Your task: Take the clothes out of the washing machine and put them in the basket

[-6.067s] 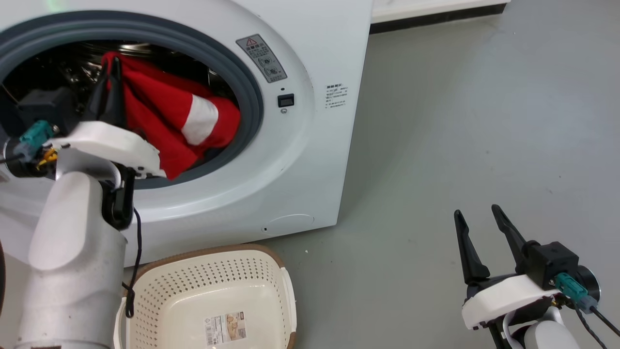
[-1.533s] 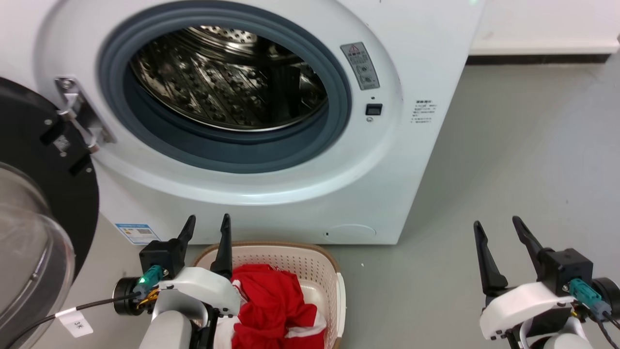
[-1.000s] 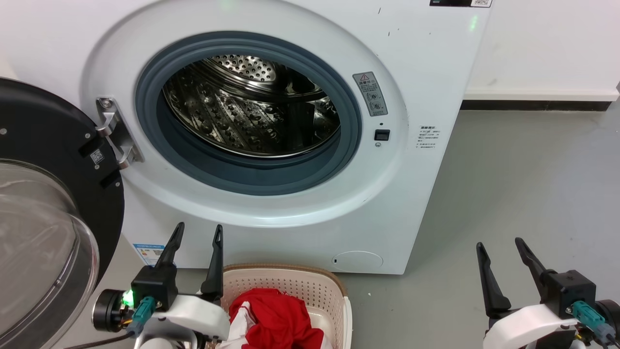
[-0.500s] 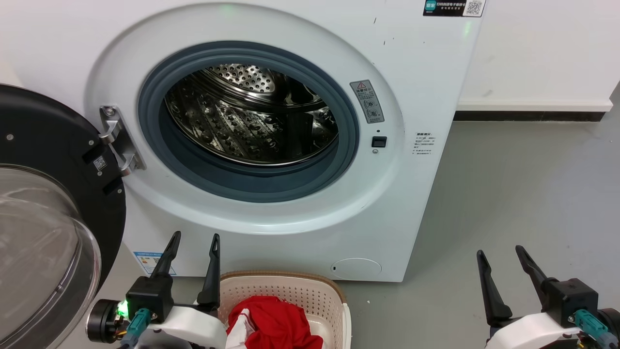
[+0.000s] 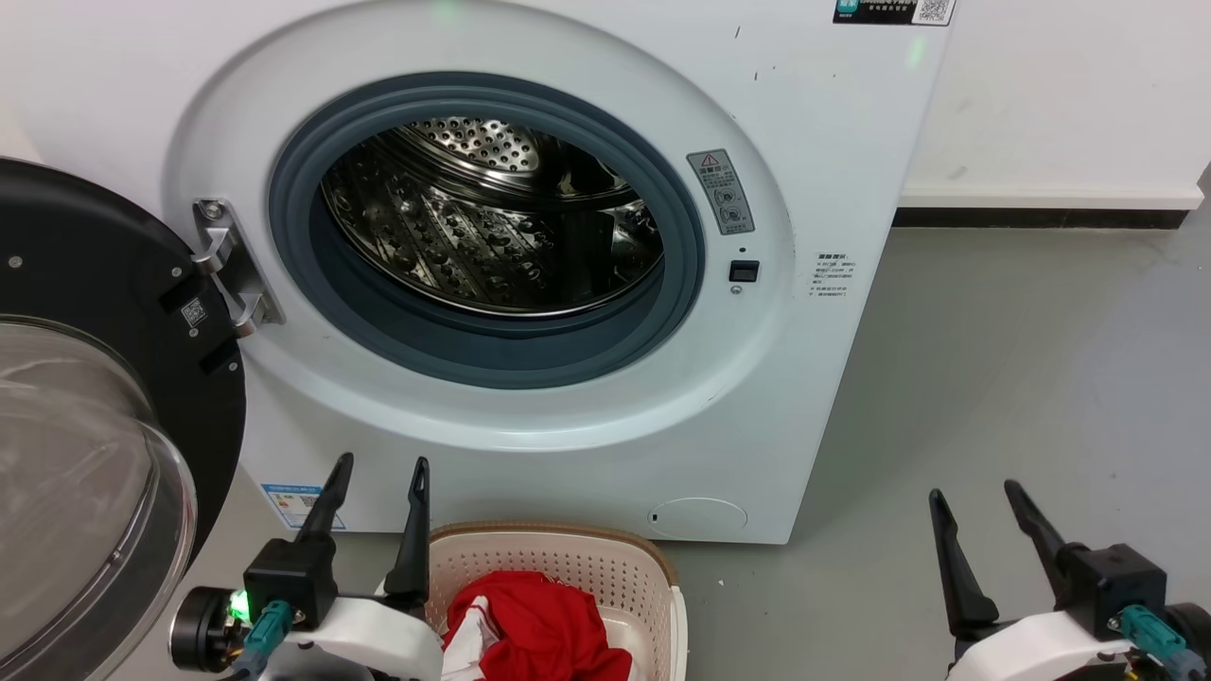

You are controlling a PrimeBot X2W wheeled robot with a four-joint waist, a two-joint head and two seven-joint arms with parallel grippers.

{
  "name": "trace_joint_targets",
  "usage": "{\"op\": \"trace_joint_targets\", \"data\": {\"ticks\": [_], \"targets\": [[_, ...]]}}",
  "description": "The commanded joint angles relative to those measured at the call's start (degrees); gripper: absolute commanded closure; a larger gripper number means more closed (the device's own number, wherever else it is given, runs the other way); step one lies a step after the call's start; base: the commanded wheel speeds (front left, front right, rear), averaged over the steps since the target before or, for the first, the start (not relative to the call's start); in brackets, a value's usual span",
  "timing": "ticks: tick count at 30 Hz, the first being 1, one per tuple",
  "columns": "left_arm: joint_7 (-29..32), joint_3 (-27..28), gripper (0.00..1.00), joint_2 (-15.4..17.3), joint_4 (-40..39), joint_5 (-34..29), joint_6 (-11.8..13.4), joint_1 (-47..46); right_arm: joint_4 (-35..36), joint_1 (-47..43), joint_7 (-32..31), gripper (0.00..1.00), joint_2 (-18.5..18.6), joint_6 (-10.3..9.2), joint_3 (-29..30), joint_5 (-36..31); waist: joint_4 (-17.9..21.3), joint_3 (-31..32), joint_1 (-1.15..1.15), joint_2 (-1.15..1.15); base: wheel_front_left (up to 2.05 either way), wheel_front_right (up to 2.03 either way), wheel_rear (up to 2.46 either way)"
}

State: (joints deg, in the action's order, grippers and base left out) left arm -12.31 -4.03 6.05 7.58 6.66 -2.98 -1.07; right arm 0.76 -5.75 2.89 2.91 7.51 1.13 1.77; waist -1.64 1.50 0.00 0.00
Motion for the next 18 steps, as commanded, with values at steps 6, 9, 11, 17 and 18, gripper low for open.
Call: {"op": "trace_joint_targets", "data": {"ticks": [6,9,11,17,18], "targets": [[1.54,1.20,1.00,-0.25,1.82,4.04,-0.28,-0.77,-1.11,-0.04,0.09,1.00,0.03,0.01,-0.25,4.62,0.05,-0.08,0.00,0.00,0.00,0.00,0.00],[2.39,1.64,1.00,-0.37,2.02,7.66,-0.46,-0.98,-1.77,0.58,-0.27,1.00,0.30,0.01,-0.13,8.76,0.08,-0.12,0.00,0.00,0.00,0.00,0.00],[2.80,1.82,1.00,-0.45,2.04,9.95,-0.58,-1.02,-2.21,1.00,-0.45,1.00,0.46,0.01,-0.10,11.29,0.11,-0.15,0.00,0.00,0.00,0.00,0.00],[3.95,2.31,1.00,-0.68,2.11,16.53,-0.92,-1.19,-3.40,2.13,-0.89,1.00,0.79,0.00,-0.05,18.49,0.19,-0.23,0.00,0.00,0.00,0.00,0.00],[4.14,2.41,1.00,-0.71,2.14,17.58,-0.98,-1.24,-3.57,2.30,-0.97,1.00,0.83,0.00,-0.04,19.64,0.21,-0.24,0.00,0.00,0.00,0.00,0.00]]}}
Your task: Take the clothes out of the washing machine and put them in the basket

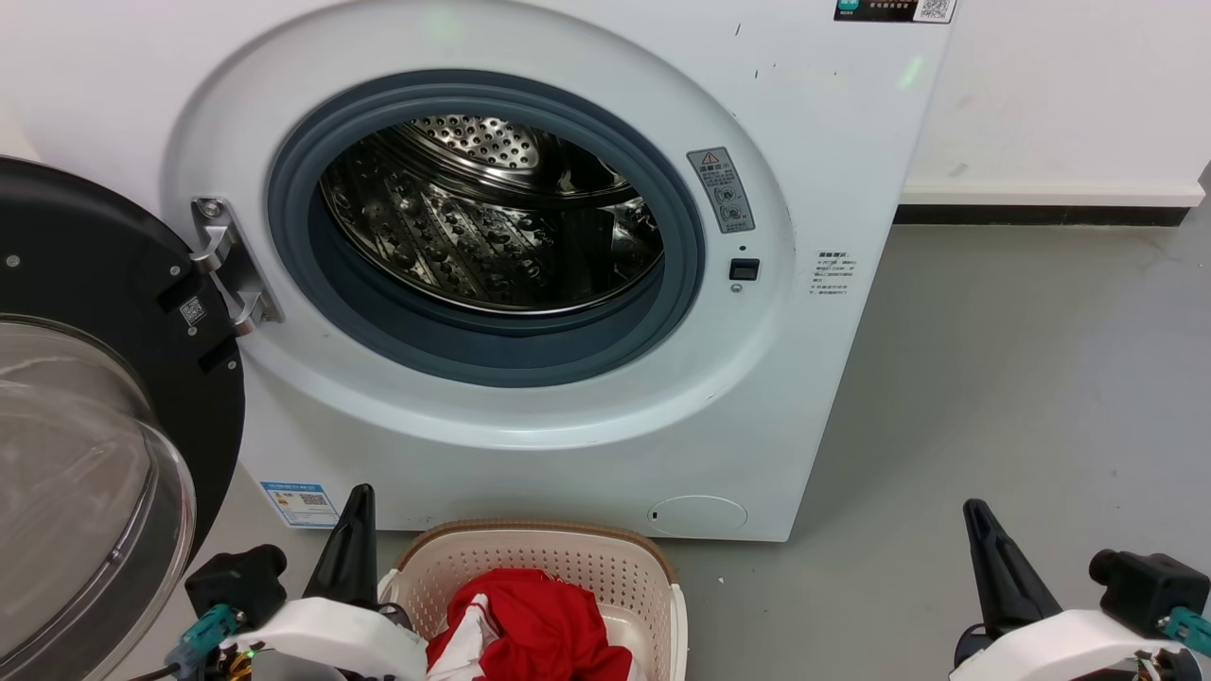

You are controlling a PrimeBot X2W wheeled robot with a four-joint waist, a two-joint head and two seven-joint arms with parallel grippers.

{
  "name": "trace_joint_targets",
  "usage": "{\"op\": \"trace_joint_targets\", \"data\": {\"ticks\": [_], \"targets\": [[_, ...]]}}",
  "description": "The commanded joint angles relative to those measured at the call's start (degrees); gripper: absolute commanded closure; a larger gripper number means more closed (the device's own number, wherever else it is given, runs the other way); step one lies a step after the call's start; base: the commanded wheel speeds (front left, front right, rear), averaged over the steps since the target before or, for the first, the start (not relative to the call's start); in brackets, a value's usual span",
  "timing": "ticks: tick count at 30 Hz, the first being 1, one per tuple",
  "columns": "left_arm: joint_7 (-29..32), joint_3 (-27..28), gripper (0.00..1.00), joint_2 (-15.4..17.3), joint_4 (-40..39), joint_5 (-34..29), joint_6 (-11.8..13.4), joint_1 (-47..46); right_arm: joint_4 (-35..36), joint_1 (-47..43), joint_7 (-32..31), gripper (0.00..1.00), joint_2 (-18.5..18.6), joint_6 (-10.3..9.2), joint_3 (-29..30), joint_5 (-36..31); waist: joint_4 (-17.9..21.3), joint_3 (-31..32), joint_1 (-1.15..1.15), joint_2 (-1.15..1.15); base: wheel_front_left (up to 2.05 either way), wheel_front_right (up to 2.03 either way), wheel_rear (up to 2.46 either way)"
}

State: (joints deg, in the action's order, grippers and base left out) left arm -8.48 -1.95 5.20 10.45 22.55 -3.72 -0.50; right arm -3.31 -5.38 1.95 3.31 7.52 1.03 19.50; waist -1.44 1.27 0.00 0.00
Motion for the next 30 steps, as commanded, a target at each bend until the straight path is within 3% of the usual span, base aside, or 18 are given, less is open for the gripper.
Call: {"op": "trace_joint_targets", "data": {"ticks": [1,30], "targets": [[0.50,0.43,1.00,0.10,-0.71,2.72,-0.29,-1.86,0.34,2.08,-0.10,1.00,0.47,-0.01,0.07,3.05,0.02,-0.02,0.00,0.00,0.00,0.00,0.00],[5.71,3.35,1.00,-0.81,0.73,27.19,-1.61,-3.38,-3.58,5.66,-2.14,1.00,1.14,-0.02,0.82,29.54,0.39,-0.39,0.00,0.00,0.00,0.00,0.00]]}}
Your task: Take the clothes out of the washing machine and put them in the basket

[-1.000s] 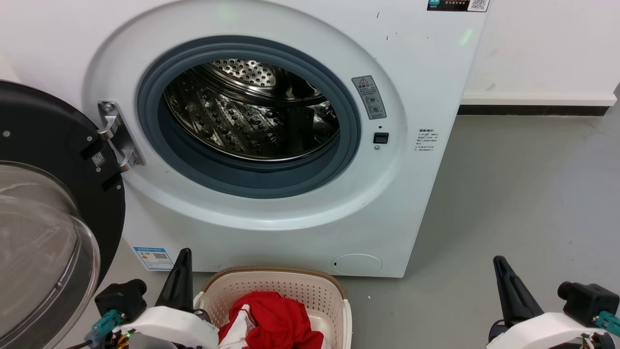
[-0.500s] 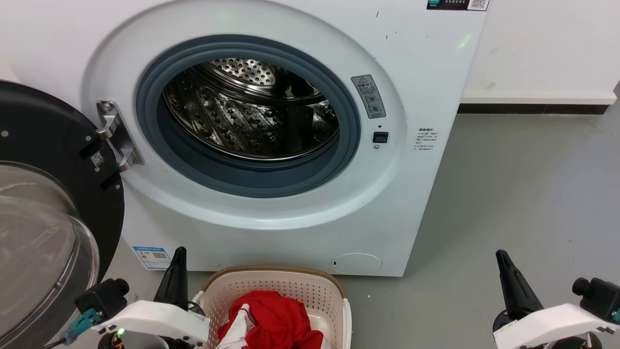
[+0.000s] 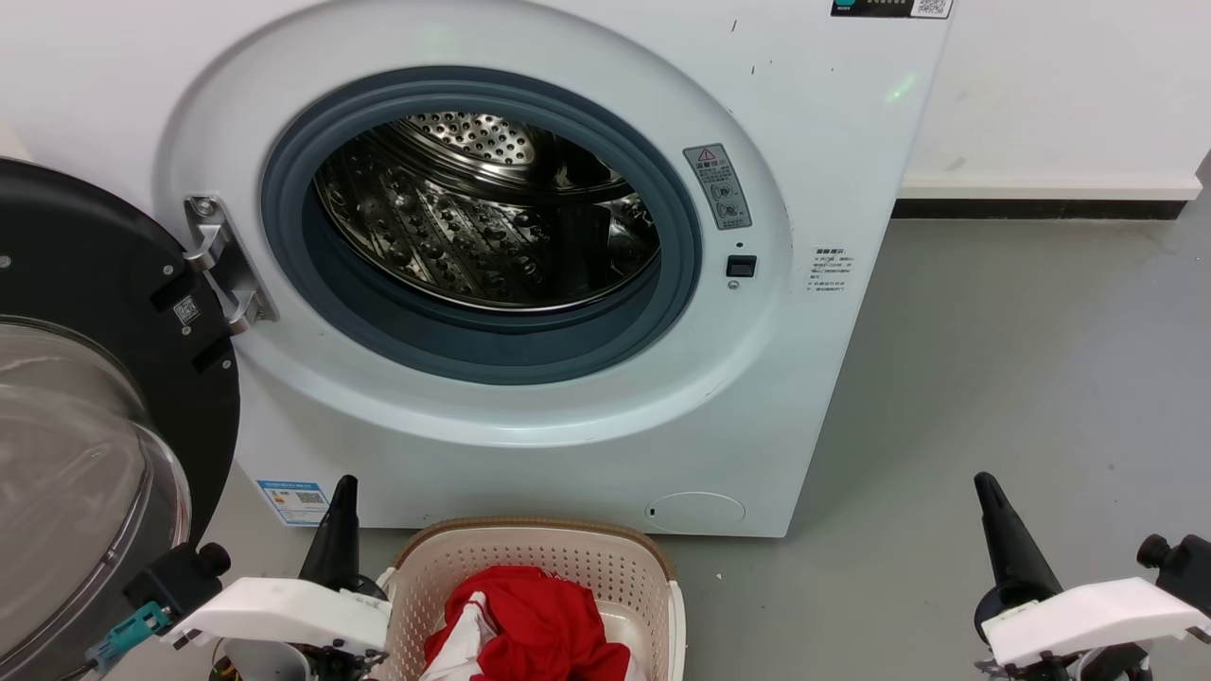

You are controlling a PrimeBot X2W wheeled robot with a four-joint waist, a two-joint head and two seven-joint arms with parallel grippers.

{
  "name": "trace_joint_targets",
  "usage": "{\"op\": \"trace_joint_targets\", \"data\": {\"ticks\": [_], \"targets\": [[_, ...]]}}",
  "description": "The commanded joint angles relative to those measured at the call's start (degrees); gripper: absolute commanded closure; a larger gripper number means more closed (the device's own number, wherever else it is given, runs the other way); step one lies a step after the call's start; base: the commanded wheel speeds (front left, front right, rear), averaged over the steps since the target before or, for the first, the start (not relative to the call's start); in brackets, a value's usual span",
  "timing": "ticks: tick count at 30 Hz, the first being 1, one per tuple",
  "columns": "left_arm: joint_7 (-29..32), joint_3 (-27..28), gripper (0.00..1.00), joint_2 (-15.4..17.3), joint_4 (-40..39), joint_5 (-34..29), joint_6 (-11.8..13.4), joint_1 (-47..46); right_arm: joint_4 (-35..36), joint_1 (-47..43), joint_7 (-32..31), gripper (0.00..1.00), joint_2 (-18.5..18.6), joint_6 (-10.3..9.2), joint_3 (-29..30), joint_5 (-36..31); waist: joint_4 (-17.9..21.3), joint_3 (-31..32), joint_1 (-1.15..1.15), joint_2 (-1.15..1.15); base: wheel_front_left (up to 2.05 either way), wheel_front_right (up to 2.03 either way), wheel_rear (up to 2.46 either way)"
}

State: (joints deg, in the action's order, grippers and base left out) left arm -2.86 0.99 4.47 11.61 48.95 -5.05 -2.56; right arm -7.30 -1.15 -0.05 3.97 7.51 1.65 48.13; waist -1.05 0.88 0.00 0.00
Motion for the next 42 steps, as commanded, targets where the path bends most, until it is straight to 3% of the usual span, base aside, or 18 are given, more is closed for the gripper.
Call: {"op": "trace_joint_targets", "data": {"ticks": [1,42], "targets": [[0.27,0.50,1.00,-0.11,-0.37,1.54,-0.33,-1.36,0.30,1.57,-0.23,1.00,0.49,-0.01,0.22,1.73,0.01,-0.01,0.00,0.00,0.00,0.00,0.00],[5.81,3.66,1.00,-0.99,1.33,26.75,-1.64,-3.14,-3.90,5.34,-3.00,1.00,0.46,-0.02,1.87,28.35,0.55,-0.55,0.00,0.00,0.00,0.00,0.00]]}}
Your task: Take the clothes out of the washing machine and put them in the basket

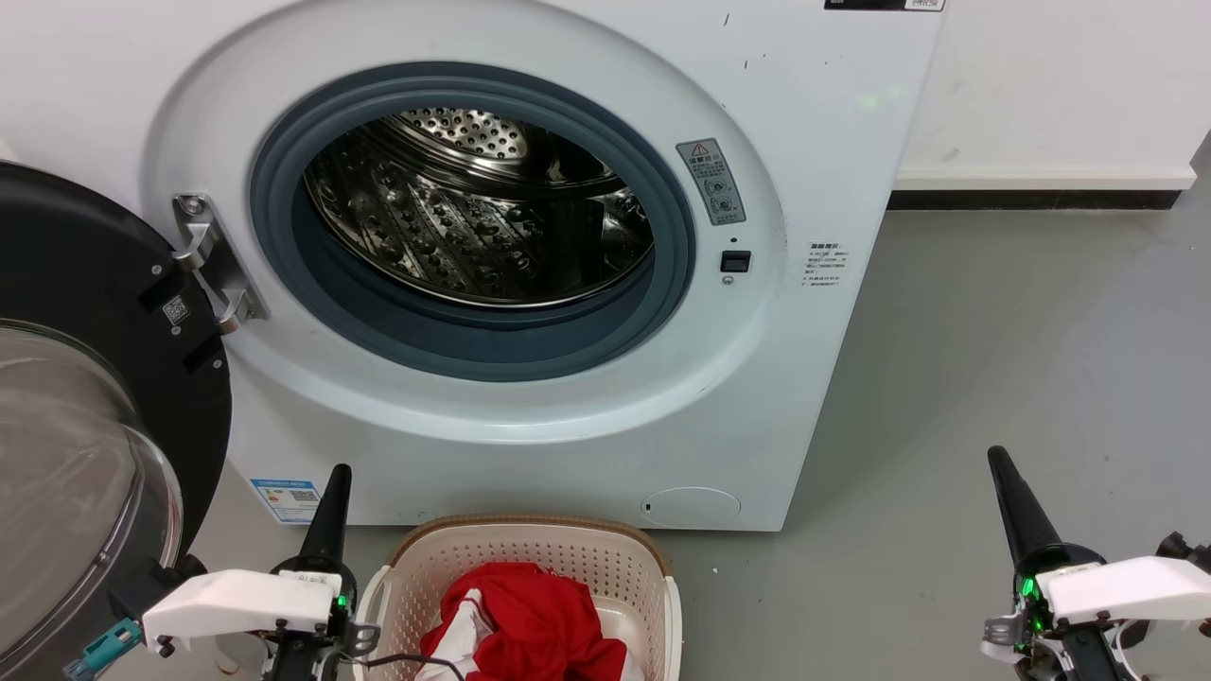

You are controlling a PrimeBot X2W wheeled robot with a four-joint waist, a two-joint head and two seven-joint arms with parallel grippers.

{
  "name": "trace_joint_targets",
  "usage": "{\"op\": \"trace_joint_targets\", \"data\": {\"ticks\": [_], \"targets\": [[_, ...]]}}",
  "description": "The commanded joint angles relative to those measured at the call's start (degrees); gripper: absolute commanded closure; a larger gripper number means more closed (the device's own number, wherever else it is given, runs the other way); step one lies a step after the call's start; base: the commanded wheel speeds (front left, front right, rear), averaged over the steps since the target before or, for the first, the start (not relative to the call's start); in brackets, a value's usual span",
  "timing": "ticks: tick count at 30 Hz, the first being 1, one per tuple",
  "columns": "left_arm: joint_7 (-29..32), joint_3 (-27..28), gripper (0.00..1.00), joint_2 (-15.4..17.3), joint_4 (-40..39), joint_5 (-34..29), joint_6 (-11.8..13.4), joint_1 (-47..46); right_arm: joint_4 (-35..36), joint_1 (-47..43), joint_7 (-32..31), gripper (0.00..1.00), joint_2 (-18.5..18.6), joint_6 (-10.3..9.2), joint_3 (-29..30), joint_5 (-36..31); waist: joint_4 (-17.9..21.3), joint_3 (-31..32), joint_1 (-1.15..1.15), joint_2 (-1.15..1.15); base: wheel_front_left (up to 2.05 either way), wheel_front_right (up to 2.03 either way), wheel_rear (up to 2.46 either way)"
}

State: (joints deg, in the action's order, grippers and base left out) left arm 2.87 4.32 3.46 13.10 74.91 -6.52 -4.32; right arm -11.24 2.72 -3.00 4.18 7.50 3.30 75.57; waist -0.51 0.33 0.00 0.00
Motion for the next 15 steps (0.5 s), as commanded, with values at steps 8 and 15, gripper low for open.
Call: {"op": "trace_joint_targets", "data": {"ticks": [8,15], "targets": [[1.18,0.94,1.00,-0.16,0.21,5.72,-0.53,-1.54,-0.82,2.18,-0.70,1.00,0.16,-0.01,0.62,6.03,0.14,-0.14,0.00,0.00,0.00,0.00,0.00],[1.90,1.28,1.00,-0.30,0.44,8.91,-0.64,-1.81,-1.31,2.62,-1.14,1.00,0.08,-0.01,0.88,9.38,0.23,-0.23,0.00,0.00,0.00,0.00,0.00]]}}
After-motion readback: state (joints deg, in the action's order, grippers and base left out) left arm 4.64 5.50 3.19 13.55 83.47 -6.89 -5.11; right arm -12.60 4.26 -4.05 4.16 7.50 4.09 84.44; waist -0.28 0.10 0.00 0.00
